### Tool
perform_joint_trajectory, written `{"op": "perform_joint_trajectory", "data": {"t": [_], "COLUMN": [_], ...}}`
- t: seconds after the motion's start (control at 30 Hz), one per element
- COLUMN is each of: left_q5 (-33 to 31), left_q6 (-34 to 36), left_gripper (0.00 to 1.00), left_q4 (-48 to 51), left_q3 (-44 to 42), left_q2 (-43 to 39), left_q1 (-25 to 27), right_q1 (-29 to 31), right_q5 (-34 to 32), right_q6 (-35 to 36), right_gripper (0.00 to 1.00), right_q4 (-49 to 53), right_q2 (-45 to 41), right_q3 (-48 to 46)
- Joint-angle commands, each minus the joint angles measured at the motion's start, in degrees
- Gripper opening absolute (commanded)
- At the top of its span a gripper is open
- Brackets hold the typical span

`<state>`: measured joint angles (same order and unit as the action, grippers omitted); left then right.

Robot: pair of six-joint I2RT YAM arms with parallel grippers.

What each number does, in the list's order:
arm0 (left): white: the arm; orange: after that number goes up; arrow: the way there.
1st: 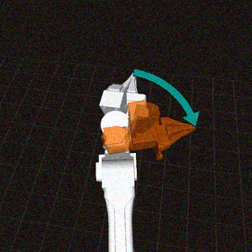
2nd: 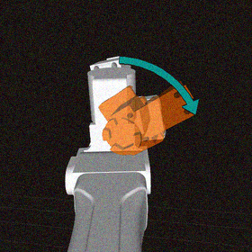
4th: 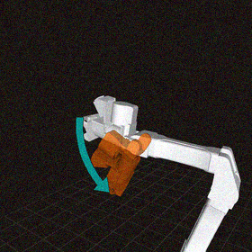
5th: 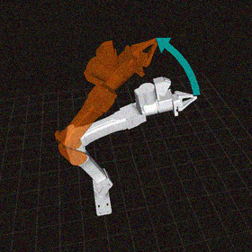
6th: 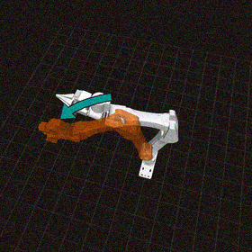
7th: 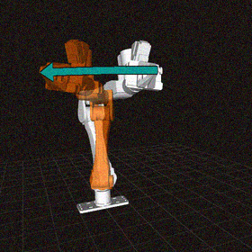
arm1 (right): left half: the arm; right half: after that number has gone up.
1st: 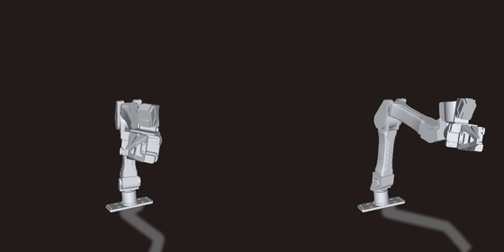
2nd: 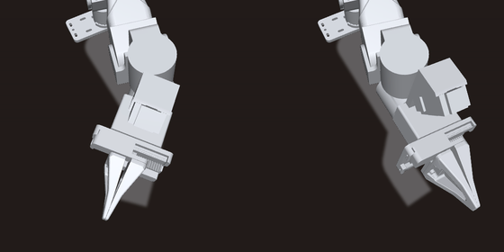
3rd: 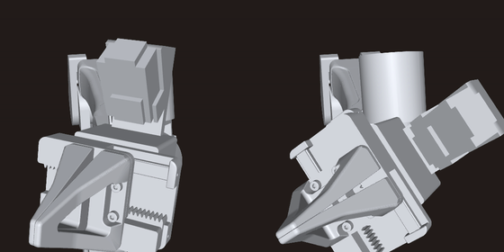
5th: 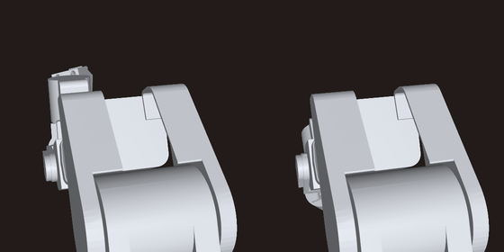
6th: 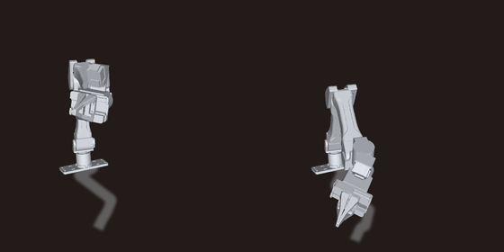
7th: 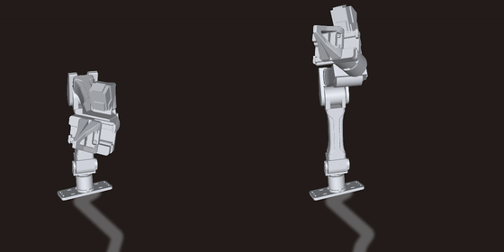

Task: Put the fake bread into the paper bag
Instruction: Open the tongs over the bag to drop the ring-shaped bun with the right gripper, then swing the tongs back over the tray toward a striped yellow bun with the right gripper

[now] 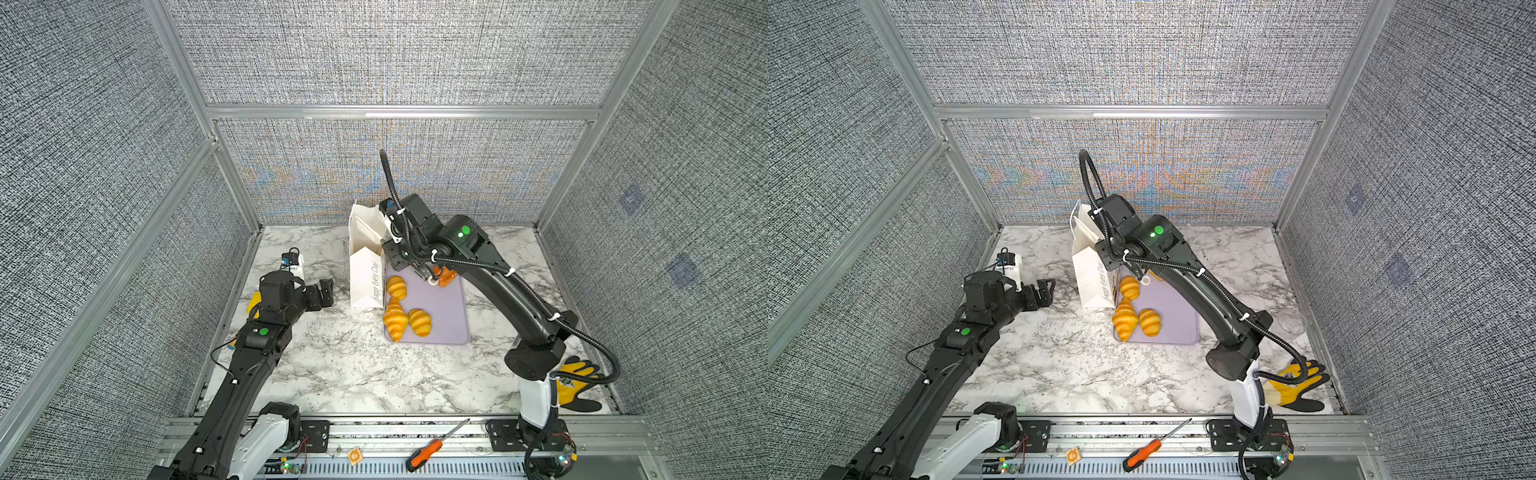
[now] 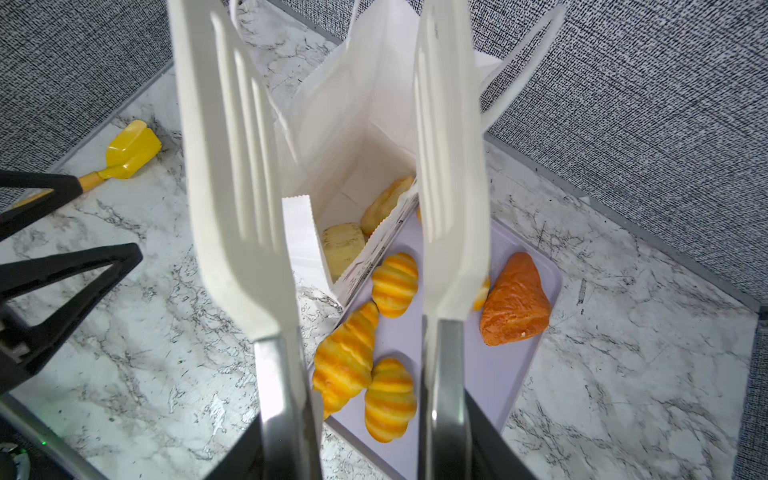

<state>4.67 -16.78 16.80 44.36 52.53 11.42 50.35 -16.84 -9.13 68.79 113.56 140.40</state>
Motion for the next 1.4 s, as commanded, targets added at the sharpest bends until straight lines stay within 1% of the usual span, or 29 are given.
{"op": "perform_joint_trajectory", "data": {"t": [0.0, 0.33, 0.53, 0.63, 0.77, 0.87, 1.13, 1.37], "left_q5": [0.6, 2.0, 3.8, 4.2, 5.3, 5.4, 5.2, 5.0], "left_q6": [-0.3, 2.1, 3.3, 3.7, 3.4, 3.6, 3.7, 3.3], "left_gripper": [0.99, 0.99, 0.99, 0.99, 0.99, 0.99, 0.99, 0.99], "left_q4": [-1.8, -2.1, -2.5, -2.5, -3.3, -3.3, -3.2, -3.0], "left_q3": [0.7, 5.6, 8.1, 8.9, 8.1, 7.1, 5.0, 3.6], "left_q2": [0.1, 2.2, 4.0, 4.7, 4.4, 4.1, 2.6, 2.1], "left_q1": [-0.1, 0.0, -0.1, 0.0, -0.2, -0.1, -0.1, -0.1], "right_q1": [0.1, 0.6, 0.9, 0.8, 0.9, 0.9, 0.9, 0.9], "right_q5": [1.9, 1.9, -1.4, -2.8, -3.8, -4.5, -1.2, 4.8], "right_q6": [-0.1, -1.4, -4.3, -6.6, -10.0, -13.6, -22.0, -25.7], "right_gripper": [0.52, 0.52, 0.52, 0.51, 0.51, 0.51, 0.51, 0.51], "right_q4": [-0.5, -2.3, -1.5, -0.6, -2.0, -0.9, -1.1, -5.3], "right_q2": [-1.3, -7.2, -13.1, -16.8, -23.5, -27.1, -33.7, -34.2], "right_q3": [-0.7, -4.0, -11.1, -16.9, -29.0, -36.7, -54.3, -66.0]}}
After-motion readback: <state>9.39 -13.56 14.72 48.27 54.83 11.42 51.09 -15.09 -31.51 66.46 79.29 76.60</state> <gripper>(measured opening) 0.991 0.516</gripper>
